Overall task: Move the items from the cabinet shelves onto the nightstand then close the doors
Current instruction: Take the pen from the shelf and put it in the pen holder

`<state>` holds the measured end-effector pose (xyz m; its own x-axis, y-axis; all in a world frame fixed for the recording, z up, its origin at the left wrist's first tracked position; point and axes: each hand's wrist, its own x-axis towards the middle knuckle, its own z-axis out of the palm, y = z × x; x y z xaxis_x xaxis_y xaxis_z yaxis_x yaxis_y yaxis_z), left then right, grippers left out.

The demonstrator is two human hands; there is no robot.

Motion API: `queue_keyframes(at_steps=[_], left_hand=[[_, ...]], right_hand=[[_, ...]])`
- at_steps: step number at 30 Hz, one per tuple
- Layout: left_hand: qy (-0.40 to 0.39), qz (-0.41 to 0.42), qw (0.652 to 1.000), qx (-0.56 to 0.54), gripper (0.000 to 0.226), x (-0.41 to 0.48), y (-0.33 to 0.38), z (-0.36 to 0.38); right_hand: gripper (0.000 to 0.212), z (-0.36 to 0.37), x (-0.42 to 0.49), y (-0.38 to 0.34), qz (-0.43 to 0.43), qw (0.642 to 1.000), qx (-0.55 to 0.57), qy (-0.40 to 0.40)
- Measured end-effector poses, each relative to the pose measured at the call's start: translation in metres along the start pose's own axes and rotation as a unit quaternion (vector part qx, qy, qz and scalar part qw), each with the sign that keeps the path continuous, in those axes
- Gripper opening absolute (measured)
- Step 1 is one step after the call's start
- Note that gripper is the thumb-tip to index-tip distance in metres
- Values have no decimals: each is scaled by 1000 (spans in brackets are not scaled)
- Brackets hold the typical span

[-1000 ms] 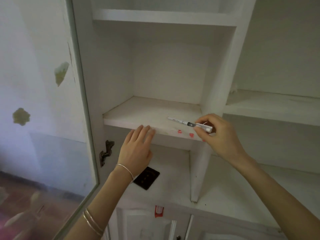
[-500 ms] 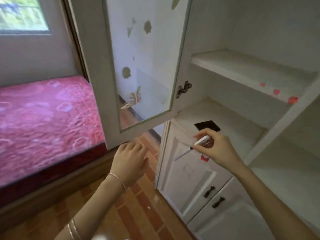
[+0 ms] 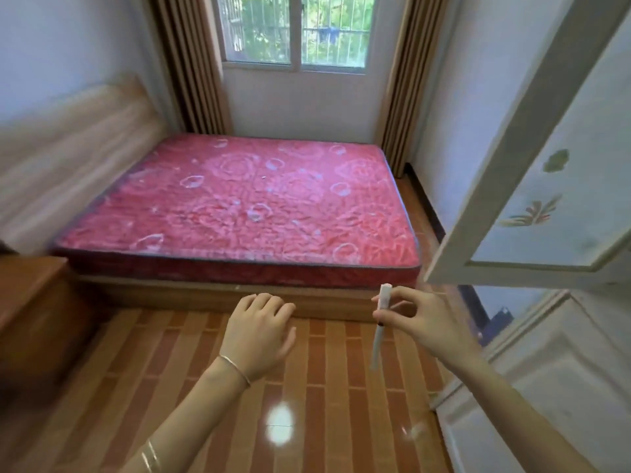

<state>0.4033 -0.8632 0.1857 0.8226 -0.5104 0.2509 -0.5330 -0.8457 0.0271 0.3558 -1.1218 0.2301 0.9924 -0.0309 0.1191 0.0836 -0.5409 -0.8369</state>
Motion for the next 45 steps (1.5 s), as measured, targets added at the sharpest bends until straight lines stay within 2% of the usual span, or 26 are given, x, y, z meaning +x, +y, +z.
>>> queue_keyframes(at_steps=[5, 15, 22, 27, 31, 35, 45], left_hand=[[-27, -92, 995, 17, 45, -68, -82, -14], [-52, -229, 971, 37, 53, -237, -258, -49], [-39, -345, 937, 48, 53, -351, -354, -77], [-35, -425, 903, 42, 51, -412, -396, -76], [-45, -461, 885, 44, 51, -439, -431, -69], [-46, -483, 873, 53, 50, -446, -483, -63], [-30, -509, 857, 81, 52, -394, -675, -76]], right_hand=[[13, 94, 33, -50, -34, 995, 14, -95], [12, 326, 54, -182, -111, 970, 17, -217], [11, 476, 55, -288, -177, 932, 19, -316], [14, 565, 55, -332, -192, 899, 20, -393], [9, 625, 65, -351, -203, 873, 19, -444], [13, 684, 97, -368, -203, 860, 26, -468], [12, 812, 243, -434, -209, 861, 43, -462]])
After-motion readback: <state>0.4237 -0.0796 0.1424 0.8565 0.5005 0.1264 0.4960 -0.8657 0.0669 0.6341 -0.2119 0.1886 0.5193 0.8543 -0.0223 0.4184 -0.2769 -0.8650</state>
